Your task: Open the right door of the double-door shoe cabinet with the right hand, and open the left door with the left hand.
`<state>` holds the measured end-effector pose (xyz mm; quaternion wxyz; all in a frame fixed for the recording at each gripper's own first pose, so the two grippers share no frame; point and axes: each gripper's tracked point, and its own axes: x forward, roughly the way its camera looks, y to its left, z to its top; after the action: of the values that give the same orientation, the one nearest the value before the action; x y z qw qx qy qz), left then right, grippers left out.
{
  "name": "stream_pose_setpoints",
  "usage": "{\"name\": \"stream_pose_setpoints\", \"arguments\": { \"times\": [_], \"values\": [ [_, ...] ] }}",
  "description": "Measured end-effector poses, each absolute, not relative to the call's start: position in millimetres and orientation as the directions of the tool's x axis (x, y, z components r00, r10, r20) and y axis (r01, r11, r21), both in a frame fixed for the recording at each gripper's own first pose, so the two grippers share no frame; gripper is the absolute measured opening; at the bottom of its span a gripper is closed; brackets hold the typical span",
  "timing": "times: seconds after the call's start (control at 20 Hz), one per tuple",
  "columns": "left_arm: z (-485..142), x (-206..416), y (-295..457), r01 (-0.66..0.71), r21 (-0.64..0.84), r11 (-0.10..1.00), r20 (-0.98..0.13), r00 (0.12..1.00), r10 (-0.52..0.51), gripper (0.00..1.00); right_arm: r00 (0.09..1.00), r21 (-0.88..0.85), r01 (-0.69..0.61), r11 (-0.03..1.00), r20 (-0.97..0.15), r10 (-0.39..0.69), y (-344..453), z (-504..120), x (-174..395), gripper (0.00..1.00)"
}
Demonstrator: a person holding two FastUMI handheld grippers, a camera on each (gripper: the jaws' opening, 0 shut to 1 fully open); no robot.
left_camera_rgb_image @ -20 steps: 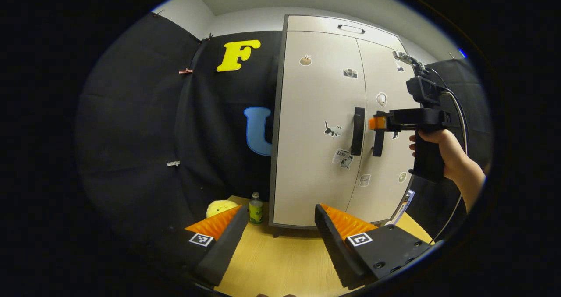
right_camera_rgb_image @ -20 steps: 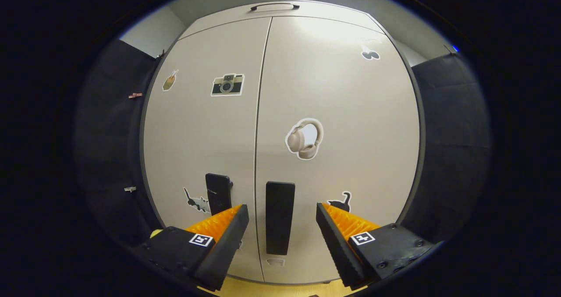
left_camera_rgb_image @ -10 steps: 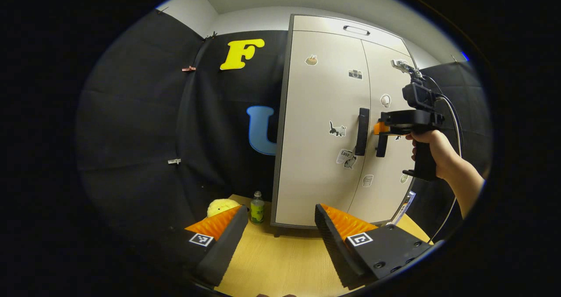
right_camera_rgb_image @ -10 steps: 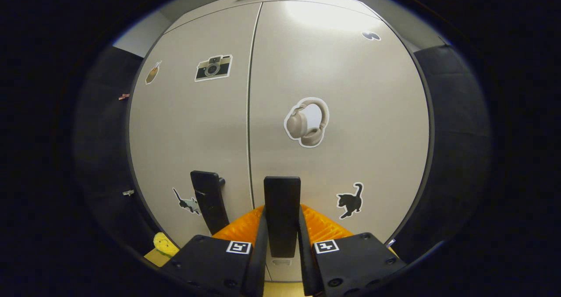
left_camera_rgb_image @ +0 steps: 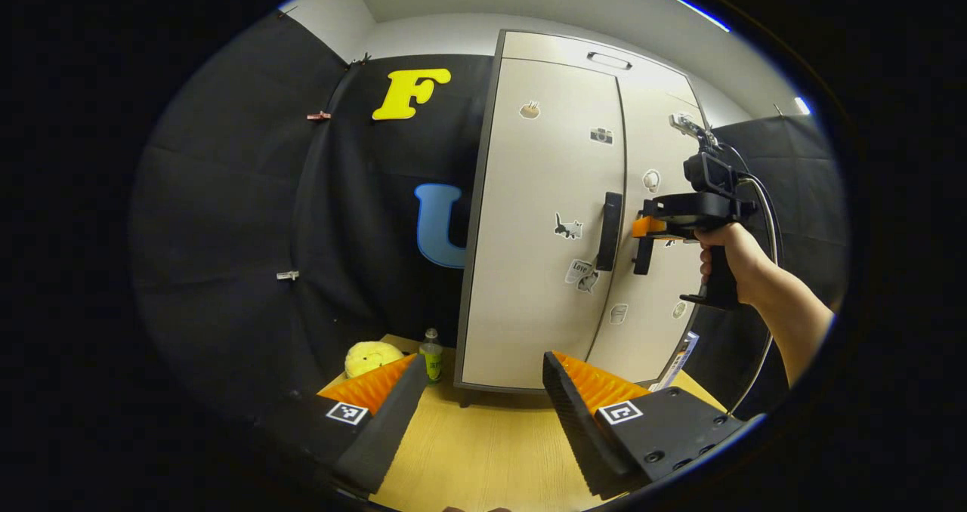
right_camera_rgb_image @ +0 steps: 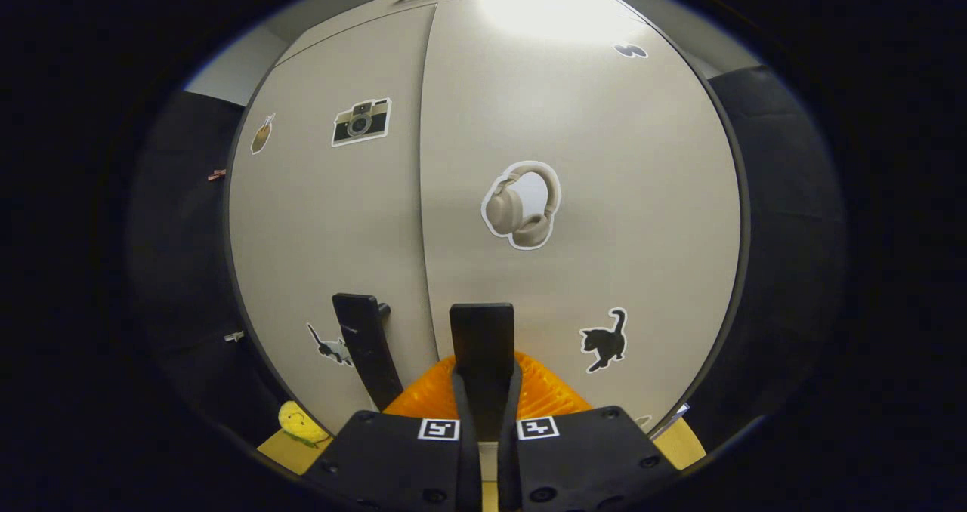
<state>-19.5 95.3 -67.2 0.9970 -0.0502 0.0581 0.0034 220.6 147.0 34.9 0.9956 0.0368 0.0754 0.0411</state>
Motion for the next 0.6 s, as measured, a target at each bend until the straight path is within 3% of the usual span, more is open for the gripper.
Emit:
{"name": "stream_pose_setpoints", "arguments": {
  "times": [0.25,0.6],
  "values": [
    [-71,-26,84,0.052,-0.091,0.994,-0.118,0.991,-0.063,0.95,0.987,0.1,-0.079,0.992,-0.132,0.092,139,37,194,0.12],
    [-68,-48,58,-0.003,-0.057,0.998,-0.13,0.991,-0.004,0.95,0.98,0.108,-0.149,0.983,-0.114,0.161,126,40,163,0.12]
  ]
}}
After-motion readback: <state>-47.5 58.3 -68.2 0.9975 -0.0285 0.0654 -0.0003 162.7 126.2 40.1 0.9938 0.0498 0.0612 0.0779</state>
